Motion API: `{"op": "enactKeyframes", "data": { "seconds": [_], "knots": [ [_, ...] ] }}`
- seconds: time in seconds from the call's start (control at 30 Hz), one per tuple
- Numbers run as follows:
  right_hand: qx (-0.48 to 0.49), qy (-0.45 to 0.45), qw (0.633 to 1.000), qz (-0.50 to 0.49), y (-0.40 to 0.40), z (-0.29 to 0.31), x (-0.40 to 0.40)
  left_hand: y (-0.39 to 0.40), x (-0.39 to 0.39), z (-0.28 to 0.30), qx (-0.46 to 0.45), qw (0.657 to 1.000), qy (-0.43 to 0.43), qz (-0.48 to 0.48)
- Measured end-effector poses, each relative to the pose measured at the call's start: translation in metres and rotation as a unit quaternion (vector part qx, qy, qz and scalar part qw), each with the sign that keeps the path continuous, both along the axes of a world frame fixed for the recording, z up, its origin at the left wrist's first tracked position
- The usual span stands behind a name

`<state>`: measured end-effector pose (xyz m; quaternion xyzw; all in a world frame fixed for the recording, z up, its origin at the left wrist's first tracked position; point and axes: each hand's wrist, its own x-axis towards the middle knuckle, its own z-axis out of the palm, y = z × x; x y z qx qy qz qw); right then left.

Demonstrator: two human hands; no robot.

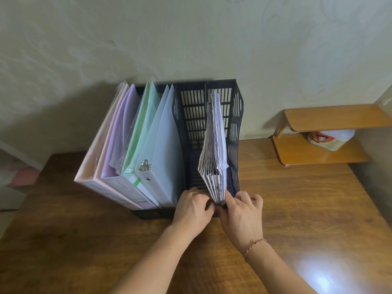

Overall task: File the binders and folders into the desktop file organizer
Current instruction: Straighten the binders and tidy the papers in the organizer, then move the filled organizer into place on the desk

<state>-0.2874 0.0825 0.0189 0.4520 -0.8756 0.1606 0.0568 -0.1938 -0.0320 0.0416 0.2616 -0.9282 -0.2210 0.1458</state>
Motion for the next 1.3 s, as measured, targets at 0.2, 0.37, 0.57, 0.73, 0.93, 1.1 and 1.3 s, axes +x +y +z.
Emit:
{"op": "enactKeyframes", "data": {
  "seconds": [0.2, 0.37, 0.57, 0.73, 0.93, 1.1, 1.3],
  "knots": [
    [-0.007, 0.003, 1.0, 0.003, 0.001, 0.0, 0.0, 0.0, 0.001, -0.006, 0.005, 1.0, 0.01, 0.009],
    [-0.016, -0.007, 1.0, 0.011, -0.001, -0.002, -0.004, 0.004, 0.005, -0.005, 0.008, 1.0, 0.013, 0.015],
    [-0.055, -0.071, 0.992, 0.091, 0.018, -0.01, -0.002, 0.012, 0.021, 0.004, -0.043, 0.998, -0.011, -0.033],
    [-0.146, -0.251, 0.956, 0.032, 0.059, -0.02, -0.035, -0.003, 0.124, -0.015, -0.068, 0.972, 0.227, -0.001],
    [-0.179, -0.655, 0.728, -0.096, 0.033, -0.016, -0.053, -0.082, 0.145, -0.03, 0.486, 0.718, 0.248, 0.432],
    [-0.125, -0.66, 0.736, -0.084, 0.02, -0.019, -0.057, -0.112, 0.137, -0.046, 0.583, 0.721, 0.165, 0.338],
    [-0.111, -0.671, 0.728, -0.085, 0.014, -0.019, -0.062, -0.122, 0.149, -0.043, 0.556, 0.776, 0.114, 0.277]
  ]
}}
